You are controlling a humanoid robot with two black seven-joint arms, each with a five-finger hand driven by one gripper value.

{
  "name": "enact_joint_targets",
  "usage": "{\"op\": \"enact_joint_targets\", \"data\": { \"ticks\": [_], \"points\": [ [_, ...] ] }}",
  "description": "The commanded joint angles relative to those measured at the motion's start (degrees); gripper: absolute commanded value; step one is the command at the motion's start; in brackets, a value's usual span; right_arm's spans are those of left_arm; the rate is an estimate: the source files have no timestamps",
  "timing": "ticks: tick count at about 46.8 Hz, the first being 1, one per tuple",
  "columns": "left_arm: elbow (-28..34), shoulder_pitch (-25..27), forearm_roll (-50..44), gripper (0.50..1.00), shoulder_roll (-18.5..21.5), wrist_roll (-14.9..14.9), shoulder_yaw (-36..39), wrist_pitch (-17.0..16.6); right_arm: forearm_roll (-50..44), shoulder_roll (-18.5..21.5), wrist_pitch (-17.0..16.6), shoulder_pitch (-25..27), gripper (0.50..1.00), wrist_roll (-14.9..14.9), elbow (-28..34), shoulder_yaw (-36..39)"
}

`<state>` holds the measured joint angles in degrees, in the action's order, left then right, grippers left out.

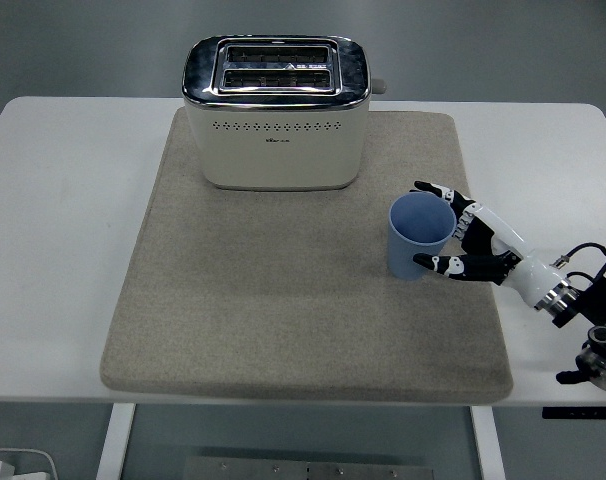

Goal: Put the water cup in front of the bread machine

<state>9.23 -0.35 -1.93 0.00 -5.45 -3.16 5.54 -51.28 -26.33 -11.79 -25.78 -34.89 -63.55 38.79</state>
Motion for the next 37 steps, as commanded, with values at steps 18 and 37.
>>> {"op": "enact_joint_targets", "data": {
  "ticks": [18,37],
  "points": [
    [0.0,0.0,0.0,1.000,0.0,0.0,0.0,0.0,-0.1,1.4,0.1,-0.8,0.936,0.1,0.2,-1.0],
    [0.0,0.0,0.0,1.000,0.0,0.0,0.0,0.0,-0.1,2.5,0.1,-1.0,0.926,0.1,1.2,-1.7]
  ]
}}
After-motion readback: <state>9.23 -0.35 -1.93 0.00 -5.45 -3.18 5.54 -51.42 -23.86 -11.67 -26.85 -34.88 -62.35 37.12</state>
